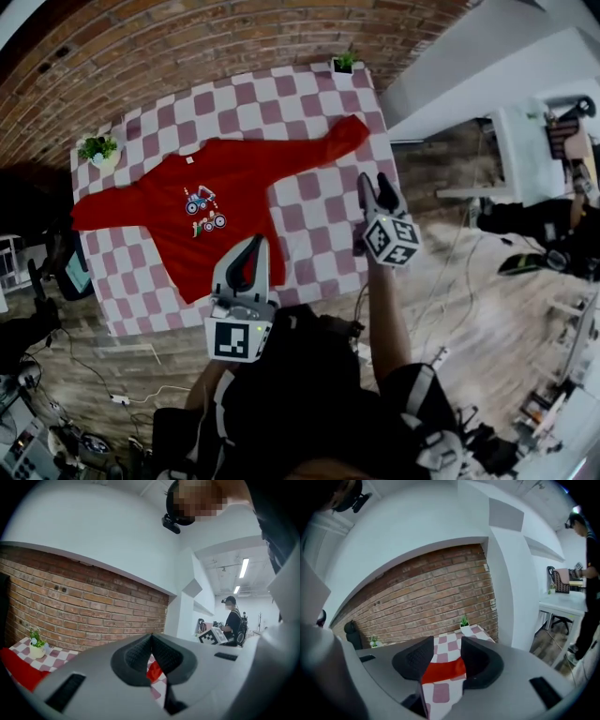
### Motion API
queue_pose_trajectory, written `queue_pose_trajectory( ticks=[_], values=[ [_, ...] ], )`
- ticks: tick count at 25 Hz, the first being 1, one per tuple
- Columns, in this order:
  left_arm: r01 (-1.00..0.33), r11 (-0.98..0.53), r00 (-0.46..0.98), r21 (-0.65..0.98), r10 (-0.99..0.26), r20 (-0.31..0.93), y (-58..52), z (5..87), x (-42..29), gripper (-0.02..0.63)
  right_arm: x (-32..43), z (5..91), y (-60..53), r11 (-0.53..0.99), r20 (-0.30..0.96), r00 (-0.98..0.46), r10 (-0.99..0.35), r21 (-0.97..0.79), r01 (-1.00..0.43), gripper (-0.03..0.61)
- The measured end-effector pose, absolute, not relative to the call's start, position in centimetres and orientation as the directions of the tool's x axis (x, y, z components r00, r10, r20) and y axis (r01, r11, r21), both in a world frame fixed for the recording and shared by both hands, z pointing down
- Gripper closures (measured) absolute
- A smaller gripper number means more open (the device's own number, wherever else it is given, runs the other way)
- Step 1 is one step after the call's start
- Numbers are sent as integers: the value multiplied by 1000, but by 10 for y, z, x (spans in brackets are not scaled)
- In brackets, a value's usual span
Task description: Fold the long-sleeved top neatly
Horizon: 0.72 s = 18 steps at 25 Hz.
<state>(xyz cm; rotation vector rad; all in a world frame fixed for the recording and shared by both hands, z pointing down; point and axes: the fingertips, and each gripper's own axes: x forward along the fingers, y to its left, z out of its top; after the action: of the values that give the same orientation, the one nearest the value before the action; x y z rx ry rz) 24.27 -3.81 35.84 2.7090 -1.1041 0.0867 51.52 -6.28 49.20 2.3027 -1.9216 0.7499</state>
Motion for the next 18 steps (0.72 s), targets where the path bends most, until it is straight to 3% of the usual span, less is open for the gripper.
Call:
queue_pose_trajectory(
  ticks=[18],
  values=[
    [-691, -691, 722, 213, -650, 235, -114, 434, 272, 607, 635, 661, -182, -366, 596, 135, -791, -285, -886, 403]
  ],
)
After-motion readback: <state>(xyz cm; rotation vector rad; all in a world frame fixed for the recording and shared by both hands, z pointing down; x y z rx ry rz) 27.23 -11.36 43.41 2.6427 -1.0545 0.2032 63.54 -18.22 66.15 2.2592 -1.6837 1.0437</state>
